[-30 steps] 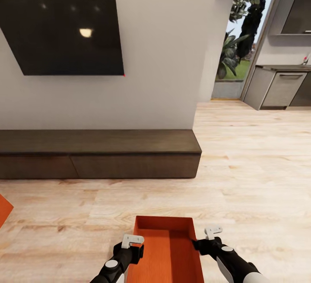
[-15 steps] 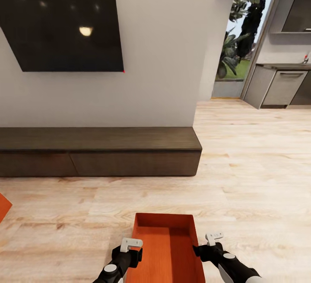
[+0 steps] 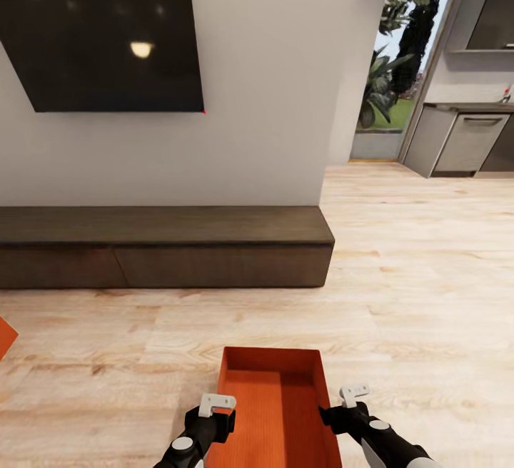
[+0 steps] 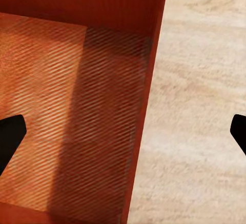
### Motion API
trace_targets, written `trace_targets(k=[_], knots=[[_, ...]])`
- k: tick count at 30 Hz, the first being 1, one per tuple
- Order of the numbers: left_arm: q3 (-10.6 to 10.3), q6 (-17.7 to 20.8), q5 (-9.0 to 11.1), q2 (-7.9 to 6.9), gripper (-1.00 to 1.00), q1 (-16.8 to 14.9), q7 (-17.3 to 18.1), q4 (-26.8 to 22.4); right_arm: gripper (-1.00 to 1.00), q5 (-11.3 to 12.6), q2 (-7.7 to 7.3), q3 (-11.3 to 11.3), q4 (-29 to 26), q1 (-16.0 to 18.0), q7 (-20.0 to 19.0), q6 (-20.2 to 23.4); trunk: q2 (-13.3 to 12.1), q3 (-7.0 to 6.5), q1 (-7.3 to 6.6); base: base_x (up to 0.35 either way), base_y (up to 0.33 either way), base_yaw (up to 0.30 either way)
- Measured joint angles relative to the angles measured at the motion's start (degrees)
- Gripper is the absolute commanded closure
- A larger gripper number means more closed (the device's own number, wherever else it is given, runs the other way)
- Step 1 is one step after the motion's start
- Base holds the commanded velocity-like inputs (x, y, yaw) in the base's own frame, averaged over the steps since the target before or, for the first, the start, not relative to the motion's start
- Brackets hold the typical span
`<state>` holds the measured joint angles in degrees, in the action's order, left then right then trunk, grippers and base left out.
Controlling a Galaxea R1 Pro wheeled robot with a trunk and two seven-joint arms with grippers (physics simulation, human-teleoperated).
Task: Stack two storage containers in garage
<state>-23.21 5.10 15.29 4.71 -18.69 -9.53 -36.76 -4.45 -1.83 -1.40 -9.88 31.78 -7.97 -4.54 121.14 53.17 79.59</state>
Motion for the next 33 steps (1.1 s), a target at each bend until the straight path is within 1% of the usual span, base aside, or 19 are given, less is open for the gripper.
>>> trace_targets(k=[26, 27, 30, 33], knots=[[0.00, -0.04, 0.00, 0.00, -1.00, 0.00, 0.00, -0.02, -1.00, 0.07, -0.08, 0.01, 0.00, 0.00, -0.19, -0.05, 10.43, 4.67, 5.71, 0.000, 0.000, 0.000], [0.00, -0.05, 0.00, 0.00, -1.00, 0.00, 0.00, -0.03, -1.00, 0.07, -0.08, 0.00, 0.00, 0.00, -0.64, -0.04, 10.83, 4.85, 5.93, 0.000, 0.000, 0.000], [0.00, -0.05, 0.00, 0.00, -1.00, 0.00, 0.00, -0.04, -1.00, 0.28, -0.14, 0.06, 0.05, 0.00, -3.65, 0.02, 12.03, 5.39, 6.59, 0.000, 0.000, 0.000], [0.00, -0.04, 0.00, 0.00, -1.00, 0.00, 0.00, -0.04, -1.00, 0.35, -0.16, 0.08, 0.11, 0.00, -4.91, 0.12, 13.24, 5.92, 7.25, 0.000, 0.000, 0.000]])
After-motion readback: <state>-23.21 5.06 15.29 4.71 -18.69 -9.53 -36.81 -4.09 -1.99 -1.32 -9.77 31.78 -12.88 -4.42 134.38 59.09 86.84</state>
